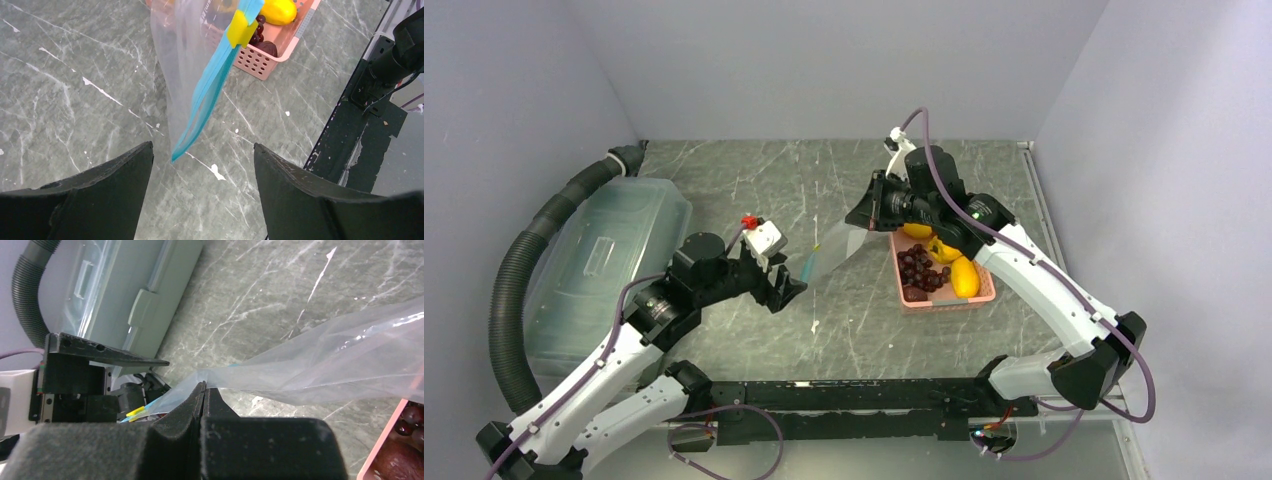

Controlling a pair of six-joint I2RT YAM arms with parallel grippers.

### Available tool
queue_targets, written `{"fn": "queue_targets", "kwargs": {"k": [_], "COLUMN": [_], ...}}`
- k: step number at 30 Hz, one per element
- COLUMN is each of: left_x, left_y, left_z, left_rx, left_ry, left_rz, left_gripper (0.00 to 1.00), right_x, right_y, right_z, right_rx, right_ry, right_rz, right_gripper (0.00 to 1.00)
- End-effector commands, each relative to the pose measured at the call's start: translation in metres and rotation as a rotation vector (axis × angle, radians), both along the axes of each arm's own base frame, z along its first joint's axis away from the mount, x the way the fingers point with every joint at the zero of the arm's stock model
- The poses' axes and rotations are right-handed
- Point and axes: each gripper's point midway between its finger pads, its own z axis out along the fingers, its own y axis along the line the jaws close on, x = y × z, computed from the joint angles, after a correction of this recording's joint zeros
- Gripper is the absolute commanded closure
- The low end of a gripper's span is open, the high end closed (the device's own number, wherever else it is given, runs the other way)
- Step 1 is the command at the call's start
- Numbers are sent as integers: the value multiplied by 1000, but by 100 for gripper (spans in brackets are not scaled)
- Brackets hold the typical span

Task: Place the food in the zip-top bag and seal the zipper
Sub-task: Pick up the zipper food storage bag at the center of the board.

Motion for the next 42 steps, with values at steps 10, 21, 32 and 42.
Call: {"fn": "queue_targets", "kwargs": {"k": [10, 21, 32, 42], "left_x": [10, 13, 17, 19], "left_y": [3, 2, 4, 4], "left_z": [15, 15, 14, 11], "left_rx": [-4, -9, 0, 9], "left_ry": [-89, -88, -83, -70], "left_rz": [34, 40, 63, 74], "left_gripper": [34, 35, 34, 35], "right_x": [-10, -18, -27, -38], "right_y": [3, 6, 19, 26], "right_z": [44, 57, 64, 72], "right_rx": [96, 151, 182, 224], "right_ry": [-54, -51, -47, -49], "right_rz": [36, 59, 105, 144], "right_gripper": [100, 100, 100, 100]}}
